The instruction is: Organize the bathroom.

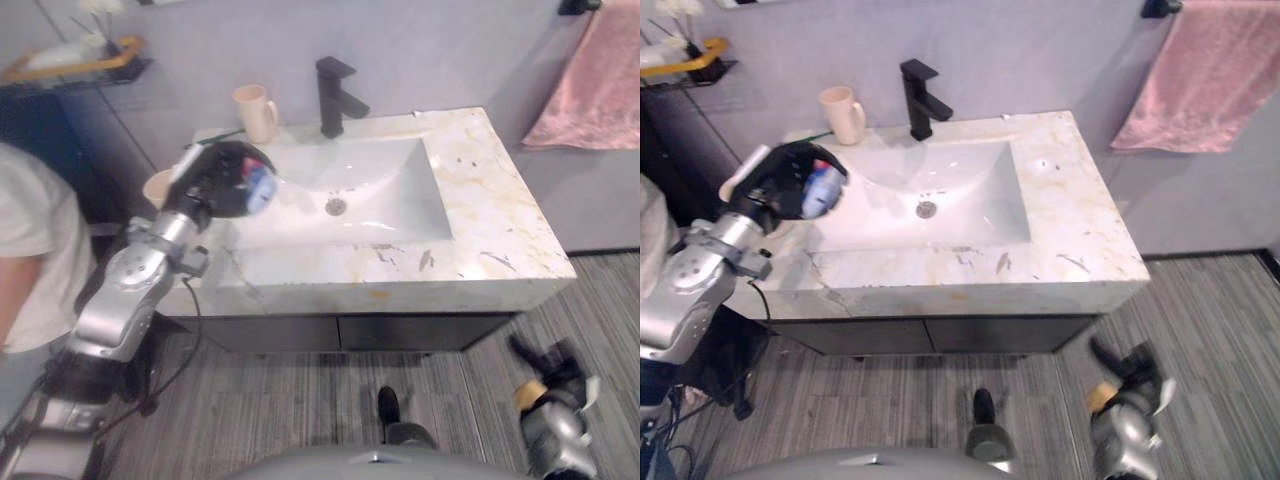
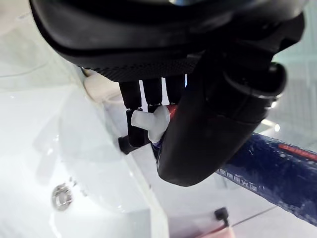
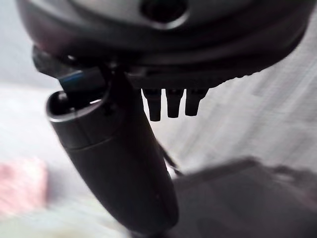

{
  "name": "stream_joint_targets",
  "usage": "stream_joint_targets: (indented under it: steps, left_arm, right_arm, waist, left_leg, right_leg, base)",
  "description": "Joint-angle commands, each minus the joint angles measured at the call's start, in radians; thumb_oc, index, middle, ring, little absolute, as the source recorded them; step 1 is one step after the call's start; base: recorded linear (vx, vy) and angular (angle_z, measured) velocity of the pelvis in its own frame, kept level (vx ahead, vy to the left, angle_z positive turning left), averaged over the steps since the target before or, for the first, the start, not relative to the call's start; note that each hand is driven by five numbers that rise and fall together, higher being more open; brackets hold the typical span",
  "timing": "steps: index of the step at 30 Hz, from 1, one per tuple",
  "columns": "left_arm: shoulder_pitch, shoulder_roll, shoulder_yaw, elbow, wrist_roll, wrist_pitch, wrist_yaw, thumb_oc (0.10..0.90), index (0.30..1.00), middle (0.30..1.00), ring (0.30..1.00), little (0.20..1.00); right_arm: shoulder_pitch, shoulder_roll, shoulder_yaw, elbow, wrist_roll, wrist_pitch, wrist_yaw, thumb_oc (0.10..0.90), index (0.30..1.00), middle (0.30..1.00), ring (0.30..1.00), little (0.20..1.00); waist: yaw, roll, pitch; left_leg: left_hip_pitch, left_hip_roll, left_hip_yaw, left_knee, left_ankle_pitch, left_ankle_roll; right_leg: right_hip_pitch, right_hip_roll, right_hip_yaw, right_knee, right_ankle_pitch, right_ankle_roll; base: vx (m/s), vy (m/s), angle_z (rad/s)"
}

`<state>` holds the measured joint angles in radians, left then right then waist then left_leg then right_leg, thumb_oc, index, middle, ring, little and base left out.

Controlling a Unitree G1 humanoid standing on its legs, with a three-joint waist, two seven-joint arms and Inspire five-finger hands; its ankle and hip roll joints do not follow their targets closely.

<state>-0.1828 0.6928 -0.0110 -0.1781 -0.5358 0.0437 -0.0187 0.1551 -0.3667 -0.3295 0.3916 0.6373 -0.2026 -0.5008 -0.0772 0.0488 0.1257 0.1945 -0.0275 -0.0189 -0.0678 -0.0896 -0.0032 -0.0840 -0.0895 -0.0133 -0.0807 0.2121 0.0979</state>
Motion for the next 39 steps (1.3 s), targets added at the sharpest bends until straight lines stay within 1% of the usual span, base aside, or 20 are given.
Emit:
stream_joint_targets:
  steps: [1, 2, 3, 4, 5, 6, 7, 8, 10, 12, 13, 14, 16, 17, 24, 29, 32, 34, 36, 39]
  left_arm:
    - [-0.096, 0.003, 0.064, -0.065, -0.060, -0.192, 0.082, 0.400, 0.300, 0.300, 0.300, 0.300]
    - [-0.093, -0.001, 0.065, -0.071, -0.061, -0.187, 0.082, 0.400, 0.300, 0.300, 0.300, 0.300]
    - [-0.090, -0.009, 0.068, -0.094, -0.063, -0.169, 0.092, 0.400, 0.300, 0.300, 0.300, 0.300]
    - [-0.093, -0.012, 0.061, -0.111, -0.056, -0.143, 0.095, 0.400, 0.300, 0.300, 0.300, 0.300]
    - [-0.109, -0.007, 0.037, -0.119, -0.069, -0.122, 0.107, 0.400, 0.300, 0.300, 0.300, 0.300]
    - [-0.123, -0.007, 0.016, -0.124, -0.069, -0.107, 0.116, 0.400, 0.300, 0.300, 0.300, 0.300]
    - [-0.137, -0.011, -0.006, -0.129, -0.052, -0.091, 0.122, 0.400, 0.300, 0.300, 0.300, 0.300]
    - [-0.152, -0.014, -0.024, -0.136, -0.047, -0.072, 0.132, 0.400, 0.300, 0.300, 0.300, 0.300]
    - [-0.176, -0.027, -0.061, -0.132, -0.030, -0.043, 0.126, 0.400, 0.300, 0.300, 0.300, 0.300]
    - [-0.191, -0.039, -0.096, -0.125, -0.021, -0.035, 0.123, 0.400, 0.300, 0.300, 0.300, 0.300]
    - [-0.191, -0.040, -0.097, -0.124, -0.022, -0.033, 0.122, 0.400, 0.300, 0.300, 0.300, 0.300]
    - [-0.198, -0.056, -0.138, -0.108, -0.005, -0.020, 0.097, 0.400, 0.300, 0.300, 0.300, 0.300]
    - [-0.200, -0.059, -0.150, -0.096, 0.002, -0.010, 0.074, 0.400, 0.300, 0.300, 0.300, 0.300]
    - [-0.201, -0.057, -0.165, -0.079, 0.005, -0.005, 0.043, 0.400, 0.300, 0.300, 0.300, 0.300]
    - [-0.189, -0.050, -0.178, -0.053, -0.004, 0.027, -0.022, 0.400, 0.300, 0.300, 0.300, 0.300]
    - [-0.175, -0.041, -0.167, -0.042, 0.007, 0.028, -0.046, 0.400, 0.300, 0.300, 0.300, 0.300]
    - [-0.168, -0.027, -0.151, -0.039, 0.003, 0.029, -0.054, 0.400, 0.300, 0.300, 0.300, 0.300]
    - [-0.167, -0.025, -0.149, -0.038, 0.003, 0.029, -0.056, 0.400, 0.300, 0.300, 0.300, 0.300]
    - [-0.160, -0.007, -0.137, -0.040, -0.008, 0.032, -0.066, 0.400, 0.300, 0.300, 0.300, 0.300]
    - [-0.154, 0.001, -0.128, -0.040, -0.009, 0.033, -0.075, 0.400, 0.300, 0.300, 0.300, 0.300]
  right_arm:
    - [-0.086, -0.149, -0.182, -0.309, -0.409, -0.314, -0.251, 0.800, 0.900, 0.900, 0.900, 0.900]
    - [-0.091, -0.156, -0.190, -0.344, -0.427, -0.327, -0.242, 0.800, 0.900, 0.900, 0.900, 0.900]
    - [-0.109, -0.187, -0.200, -0.446, -0.488, -0.352, -0.236, 0.800, 0.900, 0.900, 0.900, 0.900]
    - [-0.137, -0.219, -0.183, -0.524, -0.488, -0.441, -0.145, 0.800, 0.900, 0.900, 0.900, 0.900]
    - [-0.167, -0.263, -0.152, -0.570, -0.441, -0.462, -0.052, 0.800, 0.900, 0.900, 0.900, 0.900]
    - [-0.197, -0.302, -0.109, -0.607, -0.391, -0.458, 0.025, 0.800, 0.900, 0.900, 0.900, 0.900]
    - [-0.231, -0.329, -0.060, -0.649, -0.348, -0.435, 0.085, 0.800, 0.900, 0.900, 0.900, 0.900]
    - [-0.277, -0.358, 0.004, -0.690, -0.264, -0.407, 0.184, 0.800, 0.900, 0.900, 0.900, 0.900]
    - [-0.381, -0.379, 0.147, -0.733, -0.202, -0.347, 0.352, 0.800, 0.900, 0.900, 0.900, 0.900]
    - [-0.457, -0.379, 0.259, -0.748, -0.210, -0.290, 0.409, 0.800, 0.900, 0.900, 0.900, 0.900]
    - [-0.470, -0.379, 0.276, -0.745, -0.218, -0.290, 0.409, 0.800, 0.900, 0.900, 0.900, 0.900]
    - [-0.569, -0.381, 0.428, -0.745, -0.264, -0.243, 0.482, 0.800, 0.900, 0.900, 0.900, 0.900]
    - [-0.625, -0.391, 0.495, -0.731, -0.268, -0.212, 0.519, 0.800, 0.900, 0.900, 0.900, 0.900]
    - [-0.686, -0.394, 0.550, -0.701, -0.260, -0.192, 0.535, 0.800, 0.900, 0.900, 0.900, 0.900]
    - [-0.737, -0.401, 0.625, -0.663, -0.243, -0.146, 0.612, 0.800, 0.900, 0.900, 0.900, 0.900]
    - [-0.712, -0.407, 0.608, -0.643, -0.238, -0.170, 0.623, 0.800, 0.900, 0.900, 0.900, 0.900]
    - [-0.690, -0.419, 0.590, -0.653, -0.190, -0.159, 0.708, 0.800, 0.900, 0.900, 0.900, 0.900]
    - [-0.687, -0.422, 0.592, -0.657, -0.186, -0.150, 0.736, 0.800, 0.900, 0.900, 0.900, 0.900]
    - [-0.683, -0.449, 0.611, -0.681, -0.152, -0.096, 0.817, 0.800, 0.900, 0.900, 0.900, 0.900]
    - [-0.680, -0.460, 0.615, -0.683, -0.126, -0.077, 0.851, 0.800, 0.900, 0.900, 0.900, 0.900]
  waist:
    - [-0.015, -0.012, -0.043]
    - [-0.014, -0.011, -0.043]
    - [-0.013, -0.009, -0.044]
    - [-0.008, -0.010, -0.048]
    - [-0.001, -0.013, -0.051]
    - [0.007, -0.017, -0.053]
    - [0.017, -0.022, -0.057]
    - [0.027, -0.026, -0.059]
    - [0.049, -0.037, -0.069]
    - [0.073, -0.045, -0.077]
    - [0.073, -0.046, -0.077]
    - [0.106, -0.055, -0.084]
    - [0.121, -0.060, -0.088]
    - [0.139, -0.065, -0.091]
    - [0.166, -0.072, -0.099]
    - [0.166, -0.073, -0.102]
    - [0.162, -0.072, -0.104]
    - [0.161, -0.072, -0.104]
    - [0.160, -0.073, -0.107]
    - [0.158, -0.075, -0.108]
  left_leg:
    - [-0.079, -0.016, -0.014, -0.008, 0.041, 0.028]
    - [-0.078, -0.017, -0.013, -0.009, 0.041, 0.029]
    - [-0.077, -0.019, -0.012, -0.010, 0.039, 0.031]
    - [-0.076, -0.020, -0.010, -0.011, 0.038, 0.033]
    - [-0.076, -0.022, -0.008, -0.012, 0.037, 0.034]
    - [-0.077, -0.024, -0.011, -0.012, 0.037, 0.034]
    - [-0.079, -0.025, -0.013, -0.012, 0.038, 0.035]
    - [-0.079, -0.027, -0.017, -0.012, 0.034, 0.037]
    - [-0.090, -0.032, -0.026, -0.014, 0.043, 0.037]
    - [-0.096, -0.034, -0.032, -0.016, 0.046, 0.037]
    - [-0.097, -0.034, -0.034, -0.016, 0.046, 0.037]
    - [-0.104, -0.035, -0.045, -0.019, 0.052, 0.036]
    - [-0.109, -0.035, -0.050, -0.019, 0.055, 0.034]
    - [-0.113, -0.035, -0.056, -0.019, 0.058, 0.032]
    - [-0.120, -0.031, -0.069, -0.019, 0.065, 0.028]
    - [-0.117, -0.027, -0.065, -0.019, 0.060, 0.025]
    - [-0.120, -0.025, -0.059, -0.019, 0.060, 0.022]
    - [-0.120, -0.024, -0.059, -0.019, 0.060, 0.022]
    - [-0.122, -0.021, -0.054, -0.019, 0.063, 0.019]
    - [-0.122, -0.019, -0.053, -0.019, 0.063, 0.017]
  right_leg:
    - [0.150, 0.040, 0.014, -0.001, -0.176, 0.016]
    - [0.150, 0.040, 0.015, -0.001, -0.176, 0.017]
    - [0.151, 0.037, 0.018, 0.000, -0.177, 0.020]
    - [0.150, 0.034, 0.018, 0.001, -0.177, 0.025]
    - [0.149, 0.031, 0.013, 0.000, -0.176, 0.028]
    - [0.148, 0.028, 0.011, -0.001, -0.177, 0.031]
    - [0.147, 0.026, 0.008, -0.002, -0.177, 0.032]
    - [0.149, 0.024, 0.003, -0.001, -0.183, 0.032]
    - [0.145, 0.018, -0.010, -0.005, -0.180, 0.032]
    - [0.143, 0.014, -0.021, -0.007, -0.179, 0.032]
    - [0.142, 0.014, -0.023, -0.007, -0.179, 0.032]
    - [0.143, 0.008, -0.046, -0.007, -0.179, 0.033]
    - [0.145, 0.003, -0.063, -0.007, -0.179, 0.034]
    - [0.149, 0.000, -0.080, -0.007, -0.179, 0.033]
    - [0.160, -0.006, -0.114, -0.007, -0.184, 0.032]
    - [0.167, -0.005, -0.118, -0.007, -0.190, 0.033]
    - [0.164, -0.005, -0.117, -0.007, -0.191, 0.035]
    - [0.163, -0.006, -0.117, -0.007, -0.190, 0.035]
    - [0.162, -0.006, -0.119, -0.007, -0.190, 0.035]
    - [0.163, -0.006, -0.118, -0.007, -0.190, 0.035]
  base:
    - [-0.04, 0.101, -0.14]
    - [-0.06, 0.136, -0.18]
    - [-0.06, 0.102, -0.09]
    - [-0.08, 0.107, -0.14]
    - [-0.08, 0.078, -0.15]
    - [-0.06, 0.036, -0.17]
    - [-0.04, 0.020, -0.13]
    - [-0.05, 0.011, -0.05]
    - [-0.05, 0.001, 0.00]
    - [-0.02, -0.011, 0.14]
    - [-0.02, -0.023, 0.23]
    - [-0.02, -0.022, 0.26]
    - [0.00, -0.022, 0.49]
    - [0.01, -0.015, 0.48]
    - [0.03, -0.002, 0.29]
    - [0.02, -0.004, 0.03]
    - [0.02, -0.017, -0.03]
    - [0.00, -0.005, -0.02]
    - [0.00, 0.000, 0.00]
    - [0.00, 0.000, 0.00]
